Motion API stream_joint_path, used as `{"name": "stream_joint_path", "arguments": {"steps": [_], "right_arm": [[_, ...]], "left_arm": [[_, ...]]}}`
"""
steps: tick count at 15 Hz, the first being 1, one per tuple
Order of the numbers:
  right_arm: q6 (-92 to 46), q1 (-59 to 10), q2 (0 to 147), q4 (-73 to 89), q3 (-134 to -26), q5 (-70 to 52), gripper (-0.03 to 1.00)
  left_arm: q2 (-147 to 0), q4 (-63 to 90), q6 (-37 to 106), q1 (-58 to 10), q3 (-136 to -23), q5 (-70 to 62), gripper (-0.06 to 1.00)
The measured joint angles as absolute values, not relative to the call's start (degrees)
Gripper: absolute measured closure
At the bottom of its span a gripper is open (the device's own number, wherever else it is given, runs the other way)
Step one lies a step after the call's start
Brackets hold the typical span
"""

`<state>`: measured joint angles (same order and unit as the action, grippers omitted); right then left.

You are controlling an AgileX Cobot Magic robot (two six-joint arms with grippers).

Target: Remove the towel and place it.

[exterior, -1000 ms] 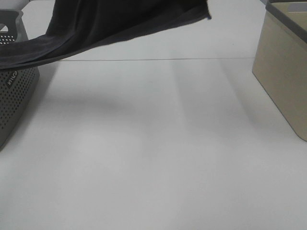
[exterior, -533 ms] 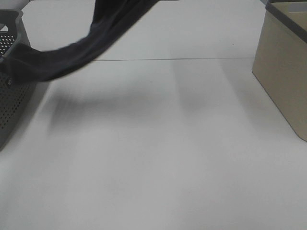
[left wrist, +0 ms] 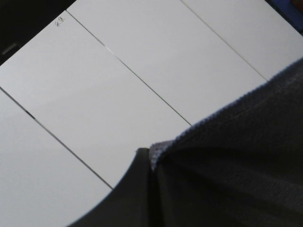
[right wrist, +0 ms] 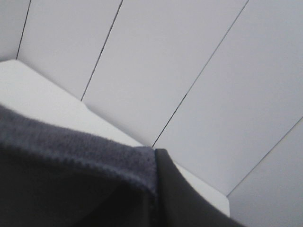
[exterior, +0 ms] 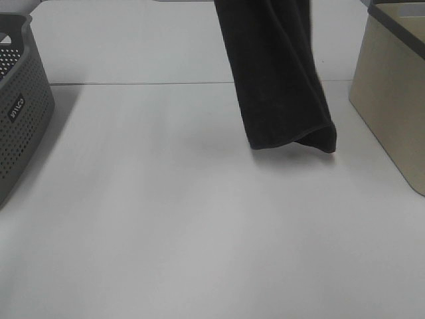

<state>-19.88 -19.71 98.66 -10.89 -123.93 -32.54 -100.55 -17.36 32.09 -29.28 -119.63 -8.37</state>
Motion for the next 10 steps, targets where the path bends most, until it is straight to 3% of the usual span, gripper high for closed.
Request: {"name": "stream_joint_path", "arguments": {"steps": [4,10], "right_arm": [[-19.88,-19.71,99.87,-14.73,-124.05,-27.79,0.95],[-13.92,-19.71,104.85,-16.56,-124.05,-9.57,0.95]], "left_arm": [[-103.76,-18.16,31.91,-29.28,-119.63,-0.63,0.94],[-108.92,-13.24,29.16,-22.52,-119.63,14.32,0.94]]}}
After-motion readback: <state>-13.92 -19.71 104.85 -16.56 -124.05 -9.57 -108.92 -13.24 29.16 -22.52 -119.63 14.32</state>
